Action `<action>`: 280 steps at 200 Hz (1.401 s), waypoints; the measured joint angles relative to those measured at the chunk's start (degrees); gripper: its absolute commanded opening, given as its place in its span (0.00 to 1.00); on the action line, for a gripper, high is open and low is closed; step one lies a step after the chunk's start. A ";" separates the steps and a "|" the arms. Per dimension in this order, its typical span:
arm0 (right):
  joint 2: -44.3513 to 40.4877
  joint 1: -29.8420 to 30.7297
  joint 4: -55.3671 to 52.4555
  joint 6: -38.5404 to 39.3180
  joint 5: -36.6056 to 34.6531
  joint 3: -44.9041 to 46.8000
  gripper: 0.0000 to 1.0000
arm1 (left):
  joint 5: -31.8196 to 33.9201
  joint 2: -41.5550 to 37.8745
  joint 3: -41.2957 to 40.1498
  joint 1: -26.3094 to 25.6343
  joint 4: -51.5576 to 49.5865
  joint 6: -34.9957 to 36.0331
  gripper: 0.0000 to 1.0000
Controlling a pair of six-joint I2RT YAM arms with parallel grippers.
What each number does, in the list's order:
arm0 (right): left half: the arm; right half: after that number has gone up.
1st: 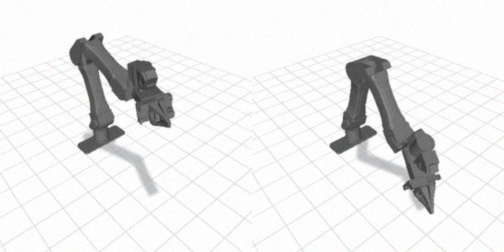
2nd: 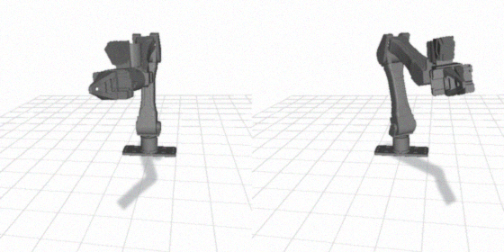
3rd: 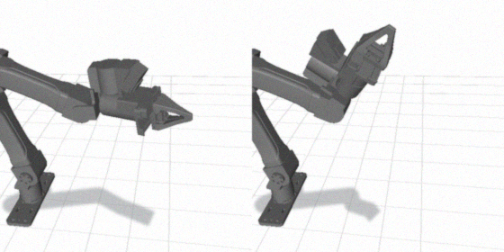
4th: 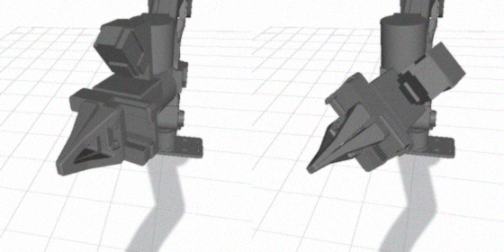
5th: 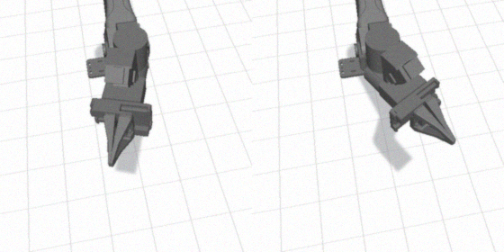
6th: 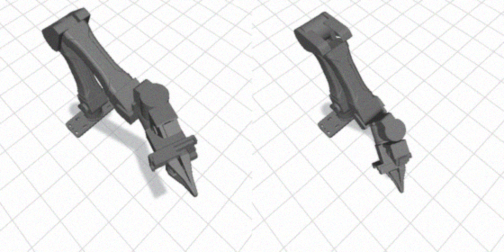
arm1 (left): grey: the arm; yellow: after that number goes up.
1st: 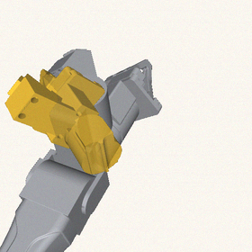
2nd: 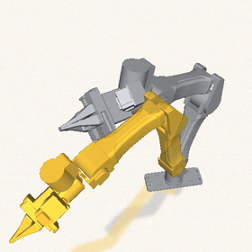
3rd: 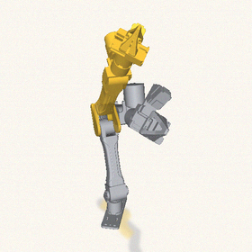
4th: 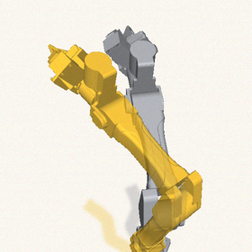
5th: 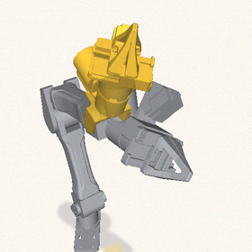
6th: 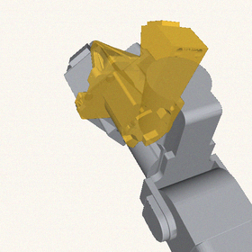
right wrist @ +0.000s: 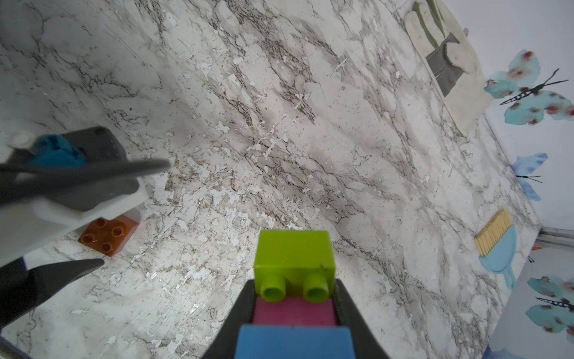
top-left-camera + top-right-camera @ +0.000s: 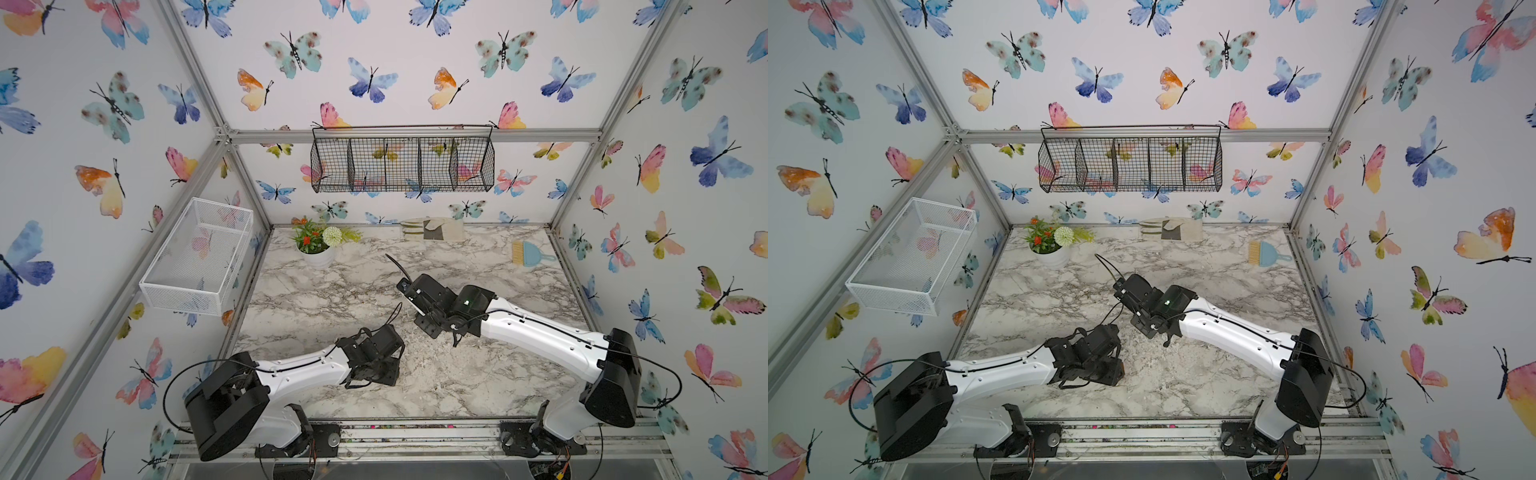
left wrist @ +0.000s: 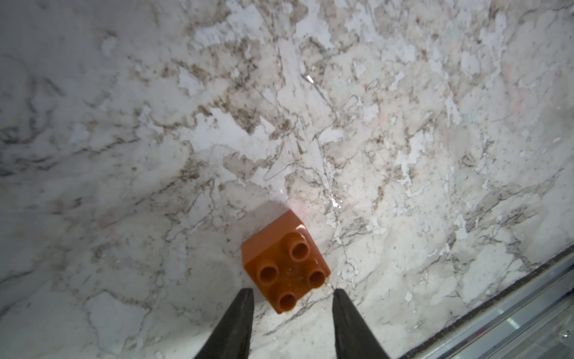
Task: Assemble the letter y with lego
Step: Adjust the lego brick at the center of the board, then assemble the lego brick with the lego brick.
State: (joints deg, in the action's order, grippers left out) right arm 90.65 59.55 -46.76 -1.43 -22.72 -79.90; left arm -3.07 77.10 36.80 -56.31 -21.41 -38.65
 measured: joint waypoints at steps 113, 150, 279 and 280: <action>2.69 0.00 -0.94 2.32 5.14 0.00 0.27 | 5.57 2.80 0.81 -0.31 -3.34 -3.02 0.48; 5.38 0.35 -1.79 4.59 6.25 0.00 0.27 | 6.38 2.16 0.72 -0.11 -4.76 -3.43 0.49; 5.99 2.64 -0.81 12.61 13.90 2.80 0.27 | 9.38 -3.45 -3.19 4.66 -5.75 -5.95 0.62; 6.08 2.75 -0.81 12.79 13.92 2.89 0.27 | 9.38 -3.54 -3.23 4.76 -5.75 -6.01 0.62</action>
State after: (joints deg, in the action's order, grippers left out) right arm 96.73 62.30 -47.57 11.35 -8.80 -77.01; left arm 6.31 73.56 33.56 -51.55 -27.16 -44.66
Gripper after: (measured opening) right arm 0.355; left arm 0.572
